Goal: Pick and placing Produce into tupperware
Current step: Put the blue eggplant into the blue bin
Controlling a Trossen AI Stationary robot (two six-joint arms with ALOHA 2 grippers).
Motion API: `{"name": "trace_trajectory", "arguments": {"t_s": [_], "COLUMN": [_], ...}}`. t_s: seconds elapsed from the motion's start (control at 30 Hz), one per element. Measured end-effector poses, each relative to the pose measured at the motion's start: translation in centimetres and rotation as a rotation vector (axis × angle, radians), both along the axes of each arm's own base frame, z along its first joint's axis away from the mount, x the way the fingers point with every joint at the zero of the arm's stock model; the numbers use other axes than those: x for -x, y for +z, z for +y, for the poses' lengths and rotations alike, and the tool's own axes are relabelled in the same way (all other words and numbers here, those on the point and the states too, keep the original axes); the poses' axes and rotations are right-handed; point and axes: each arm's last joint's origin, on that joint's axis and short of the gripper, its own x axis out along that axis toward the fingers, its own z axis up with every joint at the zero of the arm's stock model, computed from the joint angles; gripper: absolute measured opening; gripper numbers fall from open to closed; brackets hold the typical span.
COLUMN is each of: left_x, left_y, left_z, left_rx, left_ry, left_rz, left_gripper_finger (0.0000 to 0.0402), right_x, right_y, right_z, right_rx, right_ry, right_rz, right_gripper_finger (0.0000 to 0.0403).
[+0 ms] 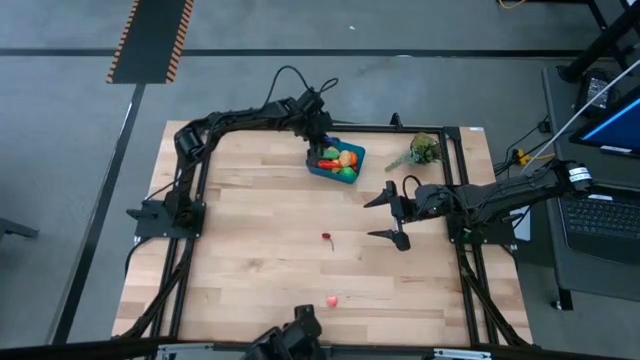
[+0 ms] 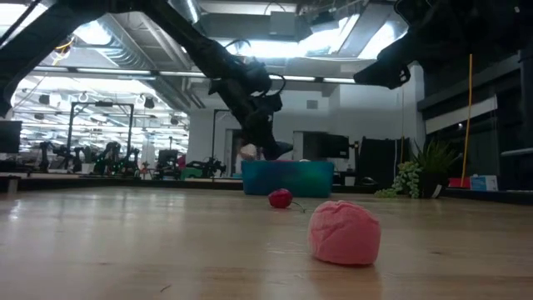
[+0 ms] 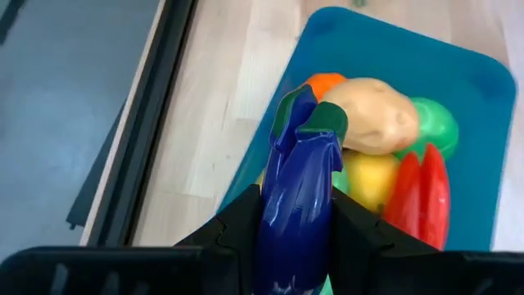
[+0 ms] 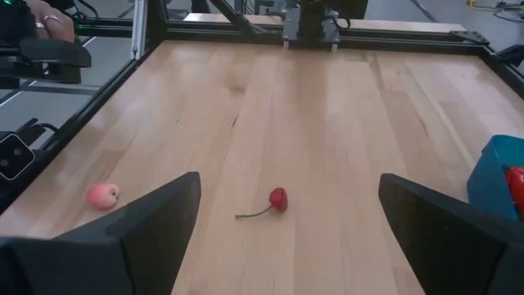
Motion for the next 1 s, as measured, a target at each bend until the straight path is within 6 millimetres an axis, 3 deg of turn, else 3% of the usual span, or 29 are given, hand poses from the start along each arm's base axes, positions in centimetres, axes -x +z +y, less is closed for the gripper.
{"name": "trace_trajectory", "arguments": {"t_s": [0.4, 0.77, 1.0], "left_x": [0.9, 0.1, -0.3], "left_y": [-0.9, -0.9, -0.9], "left_z": [1.1, 0.0, -0.4], "left_rx": [0.028, 0.038, 0.011], "left_ry": [0.040, 0.025, 0.031], "left_rz": [0.063, 0.062, 0.066], "left_gripper_finger": [0.0101, 0.0146, 0.0151], "right_x": [0.0, 0.0, 0.0], "right_y": [0.0, 0.0, 0.0], "right_z": [0.0, 0.0, 0.0], "right_rx": [0.000, 0.001, 0.000], "right_ry": [0.000, 0.001, 0.000], "right_rz": [0.000, 0.000, 0.000], "right_gripper_finger": [0.0375, 0.0375, 0.0375]}}
